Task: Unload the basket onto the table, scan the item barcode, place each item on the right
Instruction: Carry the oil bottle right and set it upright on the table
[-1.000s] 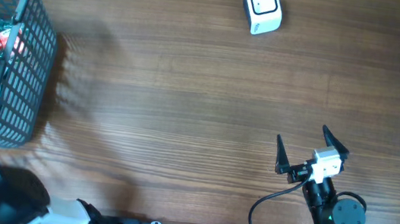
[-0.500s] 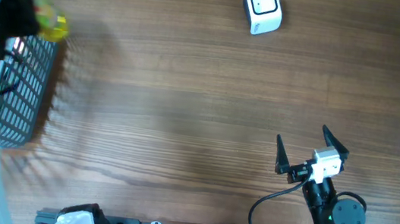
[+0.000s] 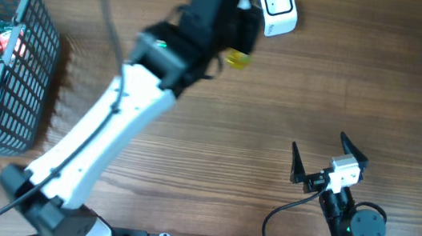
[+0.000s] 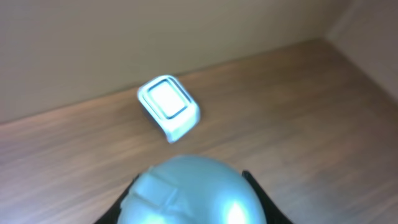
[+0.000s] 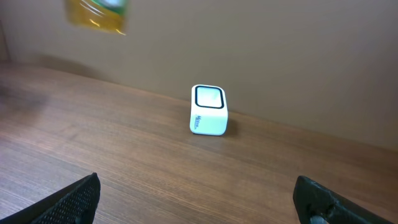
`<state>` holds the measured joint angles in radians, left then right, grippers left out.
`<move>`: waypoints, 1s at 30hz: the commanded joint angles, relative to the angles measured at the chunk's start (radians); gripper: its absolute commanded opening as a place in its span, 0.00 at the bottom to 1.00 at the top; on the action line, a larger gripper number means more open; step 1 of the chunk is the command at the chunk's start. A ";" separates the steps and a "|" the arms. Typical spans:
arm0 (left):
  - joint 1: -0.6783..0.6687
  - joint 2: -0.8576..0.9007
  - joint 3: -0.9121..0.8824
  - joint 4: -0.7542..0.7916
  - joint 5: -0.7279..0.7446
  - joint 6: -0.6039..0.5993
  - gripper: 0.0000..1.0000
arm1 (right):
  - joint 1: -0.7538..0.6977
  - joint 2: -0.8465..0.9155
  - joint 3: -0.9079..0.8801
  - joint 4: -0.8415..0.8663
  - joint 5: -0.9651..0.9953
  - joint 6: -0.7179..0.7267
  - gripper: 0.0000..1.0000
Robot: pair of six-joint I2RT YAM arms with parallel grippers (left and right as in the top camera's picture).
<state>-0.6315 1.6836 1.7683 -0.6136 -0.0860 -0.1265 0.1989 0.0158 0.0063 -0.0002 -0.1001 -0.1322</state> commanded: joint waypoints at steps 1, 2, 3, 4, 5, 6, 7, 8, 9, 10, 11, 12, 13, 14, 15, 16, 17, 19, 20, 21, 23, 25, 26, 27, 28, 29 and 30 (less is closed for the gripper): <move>-0.101 0.074 -0.132 0.224 -0.021 -0.017 0.27 | -0.004 -0.005 -0.001 0.005 0.006 0.002 1.00; -0.122 0.093 -0.174 0.303 -0.021 -0.017 0.27 | -0.004 -0.005 -0.001 0.005 0.006 0.002 1.00; -0.143 0.114 -0.221 0.393 -0.021 -0.017 0.26 | -0.004 -0.005 -0.001 0.005 0.006 0.002 1.00; -0.161 0.134 -0.257 0.462 -0.020 -0.017 0.25 | -0.004 -0.005 -0.001 0.005 0.006 0.001 1.00; -0.177 0.155 -0.288 0.511 -0.020 -0.017 0.25 | -0.004 -0.005 -0.001 0.005 0.006 0.002 1.00; -0.193 0.177 -0.311 0.542 -0.020 -0.017 0.25 | -0.004 -0.005 -0.001 0.005 0.006 0.002 1.00; -0.203 0.195 -0.325 0.559 -0.020 -0.017 0.25 | -0.004 -0.005 -0.001 0.005 0.006 0.002 0.99; -0.215 0.226 -0.337 0.572 -0.020 -0.016 0.25 | -0.004 -0.005 -0.001 0.005 0.006 0.002 1.00; -0.220 0.251 -0.338 0.573 -0.020 -0.016 0.25 | -0.004 -0.005 -0.001 0.005 0.006 0.002 1.00; -0.224 0.276 -0.338 0.578 -0.020 -0.016 0.26 | -0.004 -0.005 -0.001 0.005 0.005 0.002 1.00; -0.224 0.292 -0.338 0.580 -0.020 -0.016 0.26 | -0.004 -0.005 -0.001 0.005 0.006 0.002 1.00; -0.224 0.308 -0.338 0.581 -0.020 -0.017 0.25 | -0.004 -0.005 -0.001 0.005 0.006 0.002 1.00; -0.224 0.316 -0.338 0.581 -0.020 -0.017 0.25 | -0.004 -0.005 -0.001 0.005 0.006 0.002 1.00; -0.224 0.321 -0.338 0.581 -0.020 -0.017 0.26 | -0.004 -0.005 -0.001 0.005 0.006 0.002 1.00; -0.224 0.324 -0.338 0.580 -0.020 -0.017 0.26 | -0.004 -0.005 -0.001 0.005 0.006 0.002 1.00; -0.224 0.325 -0.338 0.575 -0.016 -0.017 0.27 | -0.004 -0.005 -0.001 0.005 0.006 0.002 1.00; -0.224 0.327 -0.341 0.565 -0.005 -0.017 0.27 | -0.004 -0.005 -0.001 0.005 0.006 0.002 0.99; -0.224 0.327 -0.343 0.528 -0.002 -0.016 0.33 | -0.004 -0.005 -0.001 0.005 0.006 0.002 1.00; -0.224 0.327 -0.343 0.510 -0.001 -0.016 0.38 | -0.004 -0.005 -0.001 0.005 0.006 0.002 1.00; -0.224 0.327 -0.343 0.498 -0.001 -0.016 0.46 | -0.004 -0.005 -0.001 0.005 0.006 0.002 1.00; -0.224 0.327 -0.343 0.474 0.031 -0.016 0.51 | -0.004 -0.005 -0.001 0.005 0.006 0.002 1.00; -0.224 0.327 -0.343 0.459 0.067 -0.016 0.61 | -0.004 -0.005 -0.001 0.005 0.006 0.001 1.00; -0.224 0.323 -0.343 0.451 0.079 -0.016 0.69 | -0.004 -0.005 -0.001 0.005 0.006 0.002 1.00; -0.224 0.311 -0.343 0.435 0.078 -0.016 0.76 | -0.004 -0.005 -0.001 0.005 0.006 0.002 1.00; -0.224 0.287 -0.343 0.410 0.078 -0.016 0.80 | -0.004 -0.005 -0.001 0.005 0.006 0.002 1.00; -0.224 0.264 -0.343 0.389 0.078 -0.016 0.85 | -0.004 -0.005 -0.001 0.005 0.006 0.002 0.99; -0.224 0.241 -0.343 0.374 0.078 -0.016 0.94 | -0.004 -0.005 -0.001 0.005 0.006 0.002 1.00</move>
<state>-0.8558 2.0075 1.4292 -0.2089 -0.0273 -0.1421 0.1989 0.0158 0.0063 -0.0002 -0.1001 -0.1318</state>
